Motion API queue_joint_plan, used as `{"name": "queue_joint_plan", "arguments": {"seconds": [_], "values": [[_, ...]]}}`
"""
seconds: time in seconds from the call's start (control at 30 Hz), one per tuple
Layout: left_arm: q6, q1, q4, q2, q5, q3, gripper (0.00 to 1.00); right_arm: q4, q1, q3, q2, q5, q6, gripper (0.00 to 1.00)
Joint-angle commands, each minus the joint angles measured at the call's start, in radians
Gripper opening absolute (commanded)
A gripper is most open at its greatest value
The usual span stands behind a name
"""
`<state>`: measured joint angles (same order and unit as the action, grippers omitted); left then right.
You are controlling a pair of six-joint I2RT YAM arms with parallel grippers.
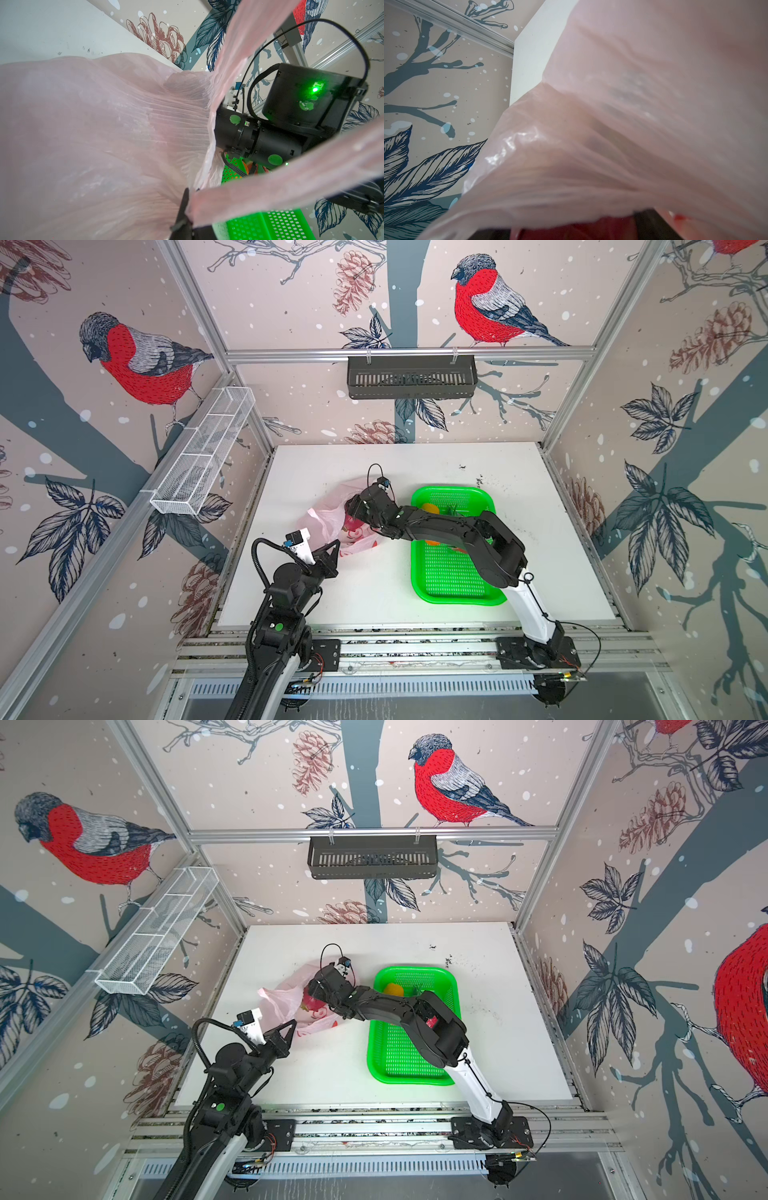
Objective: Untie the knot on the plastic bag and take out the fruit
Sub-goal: 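Close the right gripper on the red dragon fruit inside the bag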
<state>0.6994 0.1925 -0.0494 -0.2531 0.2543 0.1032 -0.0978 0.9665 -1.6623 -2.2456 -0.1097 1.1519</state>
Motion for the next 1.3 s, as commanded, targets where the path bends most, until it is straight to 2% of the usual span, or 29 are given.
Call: {"name": "queue_joint_plan", "arguments": {"seconds": [0.0,1.27], "values": [[-0.002,0.001,-0.054,-0.007,-0.018,-0.004,0.00,-0.013,0.006,0.015,0.028,0.009,-0.022,0.55],[-0.011,0.001,-0.093,-0.018,-0.056,-0.021,0.00,-0.013,0.020,0.129,0.148,0.018,-0.070,0.52]]}}
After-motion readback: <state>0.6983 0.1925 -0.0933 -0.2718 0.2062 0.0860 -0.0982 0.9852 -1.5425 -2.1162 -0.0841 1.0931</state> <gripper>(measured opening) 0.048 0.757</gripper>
